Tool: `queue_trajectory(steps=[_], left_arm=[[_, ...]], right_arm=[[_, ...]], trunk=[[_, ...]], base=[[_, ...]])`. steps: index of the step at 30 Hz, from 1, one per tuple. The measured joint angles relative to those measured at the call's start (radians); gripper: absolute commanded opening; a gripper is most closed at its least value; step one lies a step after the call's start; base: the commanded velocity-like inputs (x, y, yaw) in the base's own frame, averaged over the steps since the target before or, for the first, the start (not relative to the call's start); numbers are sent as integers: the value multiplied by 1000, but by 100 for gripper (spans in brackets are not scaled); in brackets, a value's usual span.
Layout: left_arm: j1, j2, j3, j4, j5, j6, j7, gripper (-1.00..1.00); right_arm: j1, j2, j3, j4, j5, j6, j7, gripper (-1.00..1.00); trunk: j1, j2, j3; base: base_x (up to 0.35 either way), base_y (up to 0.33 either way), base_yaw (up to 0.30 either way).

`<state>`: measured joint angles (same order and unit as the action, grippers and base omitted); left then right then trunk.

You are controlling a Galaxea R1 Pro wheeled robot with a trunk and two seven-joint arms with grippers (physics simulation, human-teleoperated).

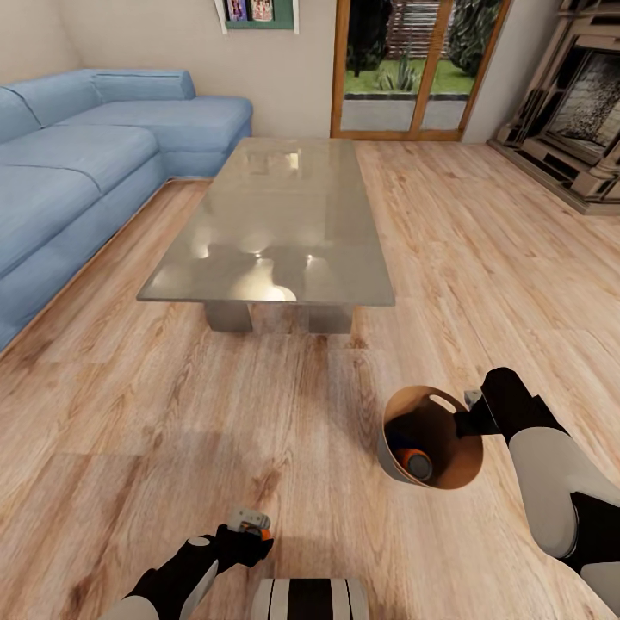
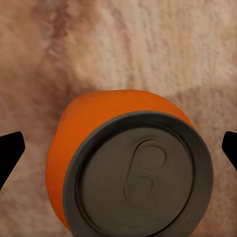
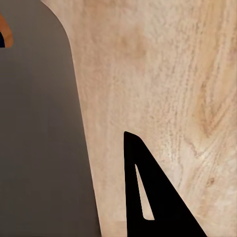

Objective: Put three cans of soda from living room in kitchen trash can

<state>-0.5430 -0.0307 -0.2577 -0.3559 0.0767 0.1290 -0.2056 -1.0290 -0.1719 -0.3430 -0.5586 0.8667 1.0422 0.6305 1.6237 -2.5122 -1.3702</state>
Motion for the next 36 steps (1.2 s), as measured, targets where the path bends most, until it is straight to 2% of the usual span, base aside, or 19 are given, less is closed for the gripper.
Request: queue_trajectory(steps=[4,5,27,36], left_arm=[[0,0,1,0,0,-1,0,100],[0,0,1,0,0,-1,0,-100],[0,0,2,-1,3,7,2,-100],[0,-2,2,1,-3,9,1,-100]], right_arm=[[0,0,0,0,-4,1,0,-100],[0,0,0,0,-4,1,0,-100],[0,1,0,0,-3,1,0,-100],[0,1,-1,1,-3,0,0,-100]], trunk=[[0,0,0],[0,0,0],[0,0,0],[-4,2,35]], base=[[0,0,0],[0,0,0],[0,0,0],[0,0,0]])
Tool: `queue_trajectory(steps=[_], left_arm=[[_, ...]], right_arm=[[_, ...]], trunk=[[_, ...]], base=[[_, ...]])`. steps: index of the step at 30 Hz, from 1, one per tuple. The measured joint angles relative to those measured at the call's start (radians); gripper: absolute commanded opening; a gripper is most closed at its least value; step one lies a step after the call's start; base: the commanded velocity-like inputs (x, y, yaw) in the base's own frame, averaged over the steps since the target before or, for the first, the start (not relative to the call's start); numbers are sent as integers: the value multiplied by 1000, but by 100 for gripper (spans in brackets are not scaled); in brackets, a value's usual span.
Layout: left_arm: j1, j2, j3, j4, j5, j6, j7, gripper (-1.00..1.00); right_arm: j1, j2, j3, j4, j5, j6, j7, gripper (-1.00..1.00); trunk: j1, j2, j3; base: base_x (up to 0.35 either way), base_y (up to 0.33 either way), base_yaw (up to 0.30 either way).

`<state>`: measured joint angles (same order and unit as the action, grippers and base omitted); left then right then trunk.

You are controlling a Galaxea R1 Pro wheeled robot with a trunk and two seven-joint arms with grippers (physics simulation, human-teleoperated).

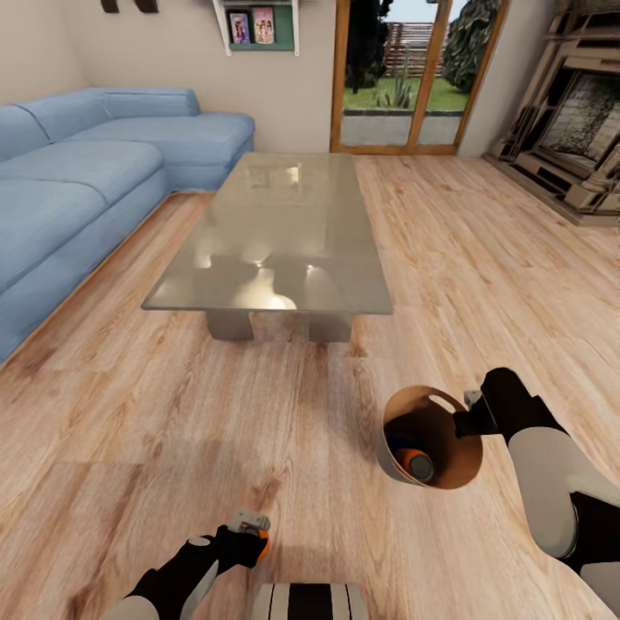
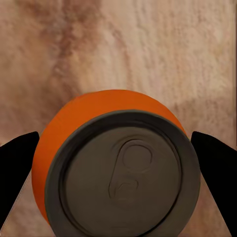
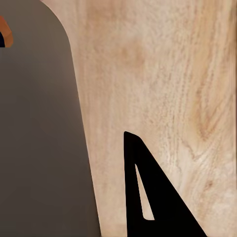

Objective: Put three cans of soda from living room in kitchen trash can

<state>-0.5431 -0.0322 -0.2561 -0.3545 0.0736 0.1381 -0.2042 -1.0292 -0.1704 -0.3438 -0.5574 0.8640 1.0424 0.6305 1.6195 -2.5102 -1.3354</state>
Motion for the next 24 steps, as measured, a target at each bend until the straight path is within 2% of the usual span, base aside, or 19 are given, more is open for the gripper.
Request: queue_trajectory(steps=[9,12,14,17,20,24], left_arm=[[0,2,0,-1,3,4,-3,-100],[0,4,0,-17,6,59,-9,-100],[0,7,3,-57,9,93,-12,-100],[0,9,5,-169,13,161,-16,-100],[0,12,7,-354,16,266,-20,-100],[0,24,11,-535,14,379,-34,-100]], right_arm=[[0,1,0,0,-5,0,3,-100],[1,2,0,1,-10,1,8,-100],[1,3,1,2,-13,1,10,-100],[1,4,1,4,-9,0,13,-100],[2,13,1,5,-4,-2,31,-100],[2,16,1,7,-15,3,62,-100]], trunk=[[-4,2,35],[-5,3,46],[-6,3,54],[-8,4,66],[-9,5,77],[-11,6,93]], base=[[0,0,0],[0,0,0],[0,0,0],[0,0,0],[0,0,0],[0,0,0]])
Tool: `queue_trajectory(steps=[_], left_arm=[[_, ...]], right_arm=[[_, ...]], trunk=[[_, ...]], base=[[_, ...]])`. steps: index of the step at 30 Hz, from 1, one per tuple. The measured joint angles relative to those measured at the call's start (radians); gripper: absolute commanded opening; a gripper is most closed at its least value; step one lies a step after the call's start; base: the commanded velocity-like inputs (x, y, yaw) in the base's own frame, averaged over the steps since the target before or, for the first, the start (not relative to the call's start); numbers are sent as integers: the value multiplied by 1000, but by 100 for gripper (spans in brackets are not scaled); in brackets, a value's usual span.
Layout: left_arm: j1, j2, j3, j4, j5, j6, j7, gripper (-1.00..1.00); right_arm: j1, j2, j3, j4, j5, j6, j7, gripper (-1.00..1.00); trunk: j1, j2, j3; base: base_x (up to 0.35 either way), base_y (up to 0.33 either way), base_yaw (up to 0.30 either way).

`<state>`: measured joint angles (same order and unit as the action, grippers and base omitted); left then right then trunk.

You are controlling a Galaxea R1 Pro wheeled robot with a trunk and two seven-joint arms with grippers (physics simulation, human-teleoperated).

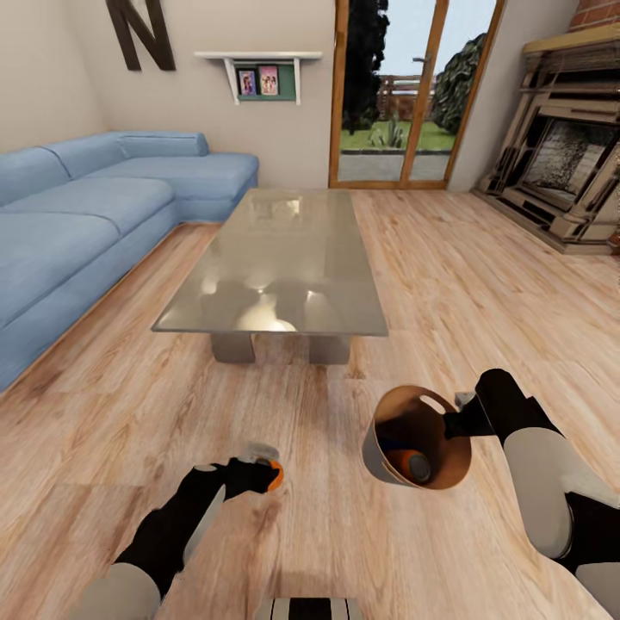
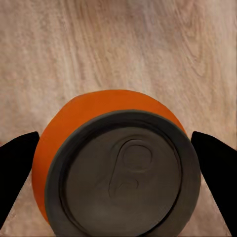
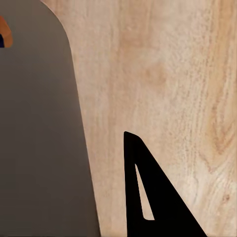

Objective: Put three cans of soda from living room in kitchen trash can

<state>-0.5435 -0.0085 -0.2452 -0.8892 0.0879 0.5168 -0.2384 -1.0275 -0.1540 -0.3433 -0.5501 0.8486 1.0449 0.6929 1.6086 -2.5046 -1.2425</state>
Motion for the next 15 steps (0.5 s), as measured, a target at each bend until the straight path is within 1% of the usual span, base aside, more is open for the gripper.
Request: queue_trajectory(steps=[2,3,4,5,6,8,9,10,11,12,13,14,15], left_arm=[[0,17,3,-100,1,74,-6,-100],[0,22,3,-126,1,91,-7,-100],[-1,34,6,-201,-1,133,-8,-100],[-1,38,8,-232,4,150,-9,-100],[-1,42,20,-285,6,182,-19,-100],[-1,46,38,-345,12,220,-42,-100],[-3,50,57,-399,15,257,-78,-100],[-5,58,70,-452,20,298,-125,-100],[-8,72,80,-494,19,338,-174,-100],[-15,81,83,-513,17,358,-199,-100],[-41,96,87,-538,18,393,-248,-100],[-114,116,92,-565,20,488,-383,-100],[-185,119,93,-570,27,503,-417,-100]], right_arm=[[0,0,1,1,13,-4,8,-100],[0,0,1,2,16,-5,9,-100],[0,1,2,5,18,-5,12,-100],[0,1,2,6,16,-4,13,-100],[0,2,2,8,14,-4,14,-100],[0,5,5,12,10,-2,14,-100],[1,7,19,17,10,-2,14,-100],[1,9,45,22,9,-1,15,-100],[1,12,72,29,9,-2,15,-100],[1,15,83,32,13,-3,15,-100],[1,21,100,40,17,-5,16,-100],[1,36,123,51,30,-11,16,-100],[1,43,124,59,19,-4,15,-100]], trunk=[[-1,0,8],[-1,1,12],[-2,1,15],[-2,1,19],[-3,1,23],[-4,2,31],[-4,2,35],[-4,2,39],[-5,3,42],[-5,3,46],[-6,3,50],[-6,3,54],[-7,4,58]], base=[[0,0,0],[0,0,0],[0,0,0],[0,0,0],[0,0,0],[0,0,0],[0,0,0],[0,0,0],[0,0,0],[0,0,0],[0,0,0],[0,0,0],[0,0,0]])
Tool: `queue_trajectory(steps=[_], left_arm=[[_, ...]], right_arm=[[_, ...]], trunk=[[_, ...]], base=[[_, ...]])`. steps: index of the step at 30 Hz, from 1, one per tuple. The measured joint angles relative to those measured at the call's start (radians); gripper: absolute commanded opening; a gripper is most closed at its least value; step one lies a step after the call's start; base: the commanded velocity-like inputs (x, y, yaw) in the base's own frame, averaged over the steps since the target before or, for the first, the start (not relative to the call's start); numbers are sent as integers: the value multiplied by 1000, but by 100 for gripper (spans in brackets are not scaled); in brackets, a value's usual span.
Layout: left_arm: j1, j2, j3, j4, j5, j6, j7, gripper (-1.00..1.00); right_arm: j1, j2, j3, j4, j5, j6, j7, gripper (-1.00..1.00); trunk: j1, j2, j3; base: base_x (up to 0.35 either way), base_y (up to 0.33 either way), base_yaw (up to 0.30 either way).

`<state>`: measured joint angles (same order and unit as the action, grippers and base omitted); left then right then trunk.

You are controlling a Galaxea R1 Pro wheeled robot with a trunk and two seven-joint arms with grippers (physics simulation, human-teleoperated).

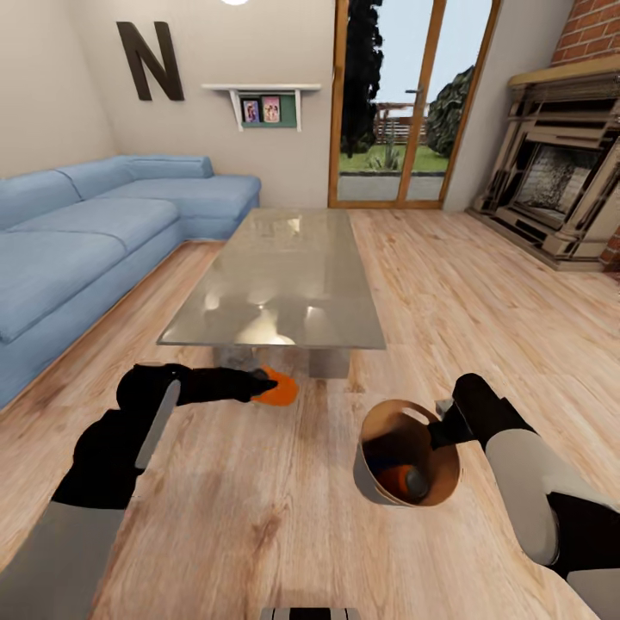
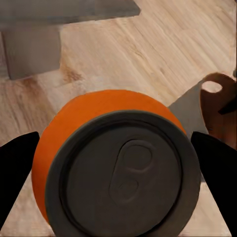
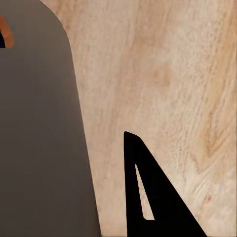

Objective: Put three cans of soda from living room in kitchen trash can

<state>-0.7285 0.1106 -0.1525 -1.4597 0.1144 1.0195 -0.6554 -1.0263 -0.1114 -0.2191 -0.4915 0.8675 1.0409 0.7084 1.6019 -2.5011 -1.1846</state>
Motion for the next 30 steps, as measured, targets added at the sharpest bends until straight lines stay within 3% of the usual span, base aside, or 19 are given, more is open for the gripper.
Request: queue_trajectory(steps=[3,8,10,12,16,20,25,27,29,30], left_arm=[[-81,5,-2,-3,-8,28,-114,-100],[-194,6,-6,20,-15,28,-242,-100],[-263,6,-7,76,-14,28,-343,-100],[-315,3,-8,130,-19,28,-404,-100],[-373,-2,-17,197,-24,28,-454,-100],[-390,-7,-64,220,-26,28,-469,-100],[-393,-4,-116,225,-22,28,-522,-100],[-394,-4,-160,225,-24,28,-572,-100],[-394,-2,-241,225,-25,28,-611,-100],[-394,-1,-260,225,-27,28,-616,-100]], right_arm=[[0,23,2,-3,-26,6,-1,-100],[0,51,7,-1,2,-2,-4,-100],[0,65,11,-1,-6,1,-8,-100],[1,72,25,-1,-21,6,-8,-100],[1,97,65,-2,10,-4,-11,-100],[1,121,79,-3,-21,6,-15,-100],[0,132,86,-4,3,-1,-16,-100],[-1,136,87,-4,0,-1,-16,-100],[-1,147,90,-4,-3,1,-16,-100],[-1,148,90,-4,-10,3,-16,-100]], trunk=[[-1,1,12],[-15,26,28],[-23,40,35],[-23,40,35],[-23,40,35],[-23,40,35],[-23,40,35],[-23,40,35],[-23,40,35],[-23,40,35]], base=[[0,0,0],[0,0,0],[0,0,0],[0,0,0],[0,0,0],[0,0,0],[0,0,0],[0,0,0],[0,0,0],[0,0,0]])
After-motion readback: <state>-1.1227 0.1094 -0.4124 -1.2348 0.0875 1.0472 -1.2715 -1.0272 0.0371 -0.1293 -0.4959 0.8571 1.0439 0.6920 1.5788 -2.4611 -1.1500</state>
